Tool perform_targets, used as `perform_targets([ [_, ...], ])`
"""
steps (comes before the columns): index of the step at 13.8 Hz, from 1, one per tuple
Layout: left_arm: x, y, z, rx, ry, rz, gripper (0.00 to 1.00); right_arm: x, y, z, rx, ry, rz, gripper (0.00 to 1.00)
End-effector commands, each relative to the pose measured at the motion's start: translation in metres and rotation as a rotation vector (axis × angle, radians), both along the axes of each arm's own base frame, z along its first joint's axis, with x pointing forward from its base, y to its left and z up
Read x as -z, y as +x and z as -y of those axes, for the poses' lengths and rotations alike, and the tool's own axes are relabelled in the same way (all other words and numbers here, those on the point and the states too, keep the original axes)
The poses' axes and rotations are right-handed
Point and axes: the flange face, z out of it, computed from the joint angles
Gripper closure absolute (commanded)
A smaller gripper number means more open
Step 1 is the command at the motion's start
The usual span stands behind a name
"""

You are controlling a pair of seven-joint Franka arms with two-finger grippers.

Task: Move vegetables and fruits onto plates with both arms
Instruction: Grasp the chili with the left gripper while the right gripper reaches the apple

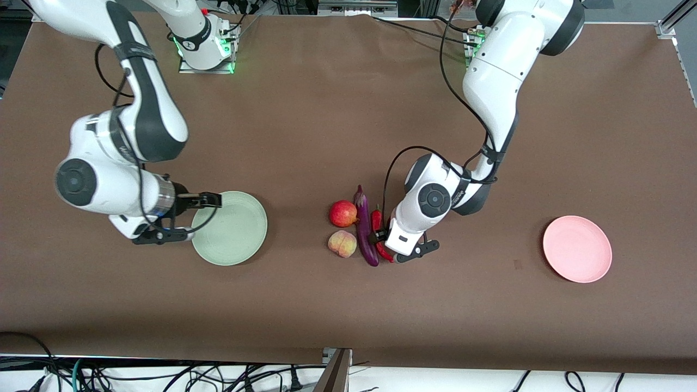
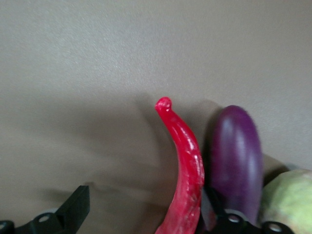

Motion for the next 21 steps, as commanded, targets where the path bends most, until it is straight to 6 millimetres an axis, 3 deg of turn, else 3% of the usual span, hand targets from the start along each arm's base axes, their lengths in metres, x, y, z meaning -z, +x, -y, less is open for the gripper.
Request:
perform_targets([
  [1,0.008,0.000,0.013,0.010,0.044,0.032,0.00,0.003,-0.002,-0.041,0.057,0.005,0.016,0.00],
  [4,0.016,-0.001,0.012,0.021,0.050,0.026,0.03,0.014,-0.008,-0.070,0.102,0.026,0.011,0.00],
  [5,0.016,0.000,0.010,0.020,0.051,0.027,0.17,0.019,-0.009,-0.082,0.126,0.040,0.012,0.00],
  [7,0.013,0.003,0.007,0.036,0.048,0.033,0.28,0.031,-0.012,-0.104,0.170,0.045,0.028,0.00],
  [10,0.008,0.004,0.007,0.058,0.050,0.041,0.57,0.047,-0.021,-0.149,0.247,0.055,0.067,0.00],
  [13,0.003,0.005,0.006,0.073,0.050,0.050,1.00,0.070,-0.034,-0.196,0.325,0.074,0.106,0.00],
  [15,0.005,0.006,0.002,0.101,0.061,0.053,1.00,0.082,-0.043,-0.218,0.360,0.089,0.124,0.00],
  [18,-0.008,0.009,-0.002,0.108,0.064,0.062,1.00,0.104,-0.058,-0.250,0.410,0.106,0.144,0.00],
  [21,-0.035,0.025,-0.033,0.169,0.075,0.052,1.00,0.119,-0.063,-0.263,0.428,0.133,0.173,0.00],
])
